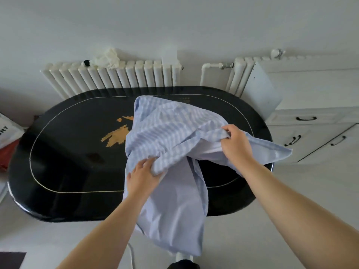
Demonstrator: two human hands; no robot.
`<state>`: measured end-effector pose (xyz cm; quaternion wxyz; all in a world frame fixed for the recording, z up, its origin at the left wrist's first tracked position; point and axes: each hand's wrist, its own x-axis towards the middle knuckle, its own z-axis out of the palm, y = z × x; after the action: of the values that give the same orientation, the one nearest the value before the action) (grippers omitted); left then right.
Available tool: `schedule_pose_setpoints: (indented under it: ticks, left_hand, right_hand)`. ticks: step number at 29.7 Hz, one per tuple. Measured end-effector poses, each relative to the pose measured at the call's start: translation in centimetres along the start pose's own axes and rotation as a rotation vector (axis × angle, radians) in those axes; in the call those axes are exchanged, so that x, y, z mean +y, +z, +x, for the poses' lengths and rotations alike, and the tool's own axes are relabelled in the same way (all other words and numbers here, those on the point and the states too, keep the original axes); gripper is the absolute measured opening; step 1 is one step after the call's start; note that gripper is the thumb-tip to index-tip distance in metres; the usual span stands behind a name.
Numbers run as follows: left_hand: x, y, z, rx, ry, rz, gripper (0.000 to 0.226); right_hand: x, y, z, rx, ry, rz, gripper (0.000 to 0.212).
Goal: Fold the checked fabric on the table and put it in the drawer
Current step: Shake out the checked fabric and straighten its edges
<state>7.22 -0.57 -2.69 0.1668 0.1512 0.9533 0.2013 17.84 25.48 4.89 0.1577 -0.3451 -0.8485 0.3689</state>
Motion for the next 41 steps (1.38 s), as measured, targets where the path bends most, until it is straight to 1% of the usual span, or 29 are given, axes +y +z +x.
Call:
schedule_pose_setpoints:
  ticks: [2,3,6,8,10,12,13,15,16,17,18,20,23,25,26,27,28,30,33,35,37,38,39,41]
  left_hand:
    - [0.2,1.5,-0.9,-0.020,-0.129,-0.132,0.054]
    - [0.8,2.3,-1.4,-0.018,-0.156,-0.186,0.046]
    - [3.8,4.1,-2.6,-0.019,-0.163,-0.425,0.028]
    - [7.2,4.3,-3.3,-0.063,-0.209,-0.625,0.021]
    - [10.9,4.6,-3.5,-0.121,-0.320,-0.838,0.022]
    - [14.5,5.2,-3.4,-0.221,-0.449,-0.990,0.027]
    - [16.5,5.5,-3.8,-0.280,-0.469,-1.012,0.024]
    - [20.4,6.3,-5.0,-0.329,-0.470,-1.089,0.018]
    - [22.6,6.7,-5.9,-0.395,-0.431,-1.091,0.014]
    - [24.6,6.9,-7.0,-0.467,-0.371,-1.086,0.013]
    - [26.3,7.3,-8.1,-0.481,-0.328,-1.069,0.013]
    - [29.4,8.4,-9.6,-0.527,-0.225,-0.960,0.015]
    - [33.5,9.7,-12.0,-0.593,-0.084,-0.774,0.018]
    - [35.8,10.2,-13.1,-0.573,0.032,-0.703,0.015]
    - [36.6,10.3,-13.3,-0.516,0.113,-0.671,0.020]
    - [37.4,10.2,-13.5,-0.416,0.213,-0.611,0.029]
    - [38.0,9.9,-13.4,-0.284,0.315,-0.512,0.035]
    - [39.0,8.6,-13.6,-0.034,0.482,-0.357,0.036]
    - [40.3,6.0,-13.3,0.184,0.609,-0.276,0.029]
    - [40.8,4.0,-13.1,0.311,0.642,-0.149,0.025]
    - [40.6,2.3,-12.4,0.413,0.629,0.012,0.024]
    - [40.3,1.6,-12.0,0.432,0.621,0.080,0.024]
    - [40.0,1.0,-11.6,0.429,0.626,0.137,0.024]
    - [39.1,0.2,-10.9,0.364,0.666,0.188,0.020]
  right_hand:
    - [1.2,-1.9,-1.5,-0.003,0.008,0.010,0.021]
    - [2.1,-2.8,-2.3,0.000,0.024,0.014,0.022]
    - [4.8,-5.9,-4.7,0.017,0.101,0.000,0.021]
    - [6.6,-8.5,-6.1,-0.016,0.196,-0.001,0.022]
    - [8.4,-11.2,-7.3,-0.123,0.293,-0.034,0.016]
    - [10.2,-13.7,-8.7,-0.278,0.359,-0.108,0.012]
    - [11.2,-15.0,-9.5,-0.346,0.391,-0.133,0.012]
    - [13.1,-17.5,-11.3,-0.445,0.452,-0.188,0.016]
    - [14.2,-18.7,-12.2,-0.467,0.479,-0.226,0.021]
    - [15.3,-20.0,-13.0,-0.472,0.516,-0.254,0.027]
    - [16.5,-21.2,-13.8,-0.473,0.566,-0.246,0.031]
    - [18.7,-23.5,-15.4,-0.461,0.642,-0.162,0.026]
    - [21.9,-27.0,-17.7,-0.314,0.696,-0.090,0.030]
    - [23.6,-29.5,-18.8,-0.161,0.653,-0.093,0.029]
    - [24.4,-30.7,-19.2,-0.057,0.614,-0.093,0.026]
    - [25.1,-31.9,-19.5,0.051,0.576,-0.085,0.023]
    - [25.5,-33.0,-19.7,0.152,0.534,-0.088,0.019]
    - [25.9,-34.7,-19.5,0.282,0.459,-0.159,0.015]
    - [25.3,-35.9,-18.3,0.405,0.367,-0.326,0.020]
    - [24.8,-36.5,-17.4,0.476,0.284,-0.381,0.024]
    - [24.2,-37.0,-16.5,0.496,0.217,-0.383,0.026]
    - [23.9,-37.1,-16.1,0.504,0.194,-0.375,0.026]
    - [23.6,-37.2,-15.8,0.518,0.169,-0.369,0.026]
    - [22.7,-37.5,-15.6,0.577,0.113,-0.351,0.028]
